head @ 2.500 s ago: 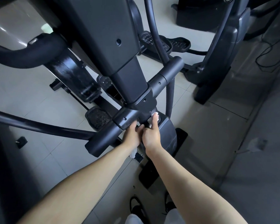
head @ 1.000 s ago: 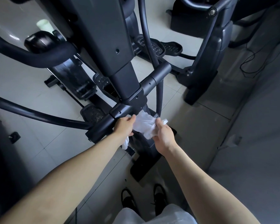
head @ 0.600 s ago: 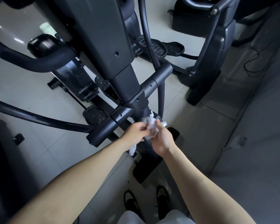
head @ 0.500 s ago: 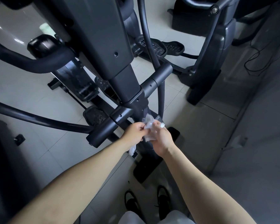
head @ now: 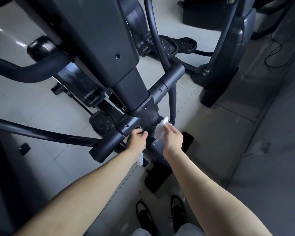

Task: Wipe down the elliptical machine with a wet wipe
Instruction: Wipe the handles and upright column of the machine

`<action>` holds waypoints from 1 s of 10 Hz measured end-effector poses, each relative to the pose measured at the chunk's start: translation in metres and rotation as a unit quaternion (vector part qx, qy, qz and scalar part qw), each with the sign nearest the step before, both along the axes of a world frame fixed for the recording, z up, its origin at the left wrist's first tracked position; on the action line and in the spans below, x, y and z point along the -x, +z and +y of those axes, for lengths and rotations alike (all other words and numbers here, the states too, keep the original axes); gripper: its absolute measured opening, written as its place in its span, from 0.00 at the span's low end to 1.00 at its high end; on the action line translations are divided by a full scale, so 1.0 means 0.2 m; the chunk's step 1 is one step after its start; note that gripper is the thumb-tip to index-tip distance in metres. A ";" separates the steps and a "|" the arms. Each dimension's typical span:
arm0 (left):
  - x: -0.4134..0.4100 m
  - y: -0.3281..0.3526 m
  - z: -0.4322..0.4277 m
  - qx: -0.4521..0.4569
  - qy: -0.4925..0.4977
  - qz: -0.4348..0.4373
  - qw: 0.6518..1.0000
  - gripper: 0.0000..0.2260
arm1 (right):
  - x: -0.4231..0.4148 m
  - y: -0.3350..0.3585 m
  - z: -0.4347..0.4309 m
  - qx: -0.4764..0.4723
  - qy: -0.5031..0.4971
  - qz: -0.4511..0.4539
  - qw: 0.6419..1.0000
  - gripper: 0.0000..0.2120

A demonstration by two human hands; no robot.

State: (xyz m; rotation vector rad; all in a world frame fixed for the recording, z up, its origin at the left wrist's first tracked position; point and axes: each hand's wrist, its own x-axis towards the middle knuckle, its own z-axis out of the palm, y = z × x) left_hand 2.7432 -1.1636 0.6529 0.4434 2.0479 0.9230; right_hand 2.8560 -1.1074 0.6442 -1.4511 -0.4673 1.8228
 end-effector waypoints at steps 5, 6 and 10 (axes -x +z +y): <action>0.10 -0.14 0.03 -0.009 -0.072 0.071 0.995 0.25 | 0.31 -0.24 0.03 -0.089 0.057 -0.168 0.980 0.15; 0.11 -0.13 0.03 -0.018 -0.076 0.060 0.995 0.16 | 0.29 -0.26 0.00 -0.076 0.066 -0.228 0.968 0.12; 0.13 -0.16 0.02 -0.061 -0.105 0.086 0.989 0.10 | 0.37 -0.13 -0.12 -0.149 0.130 -0.110 0.974 0.34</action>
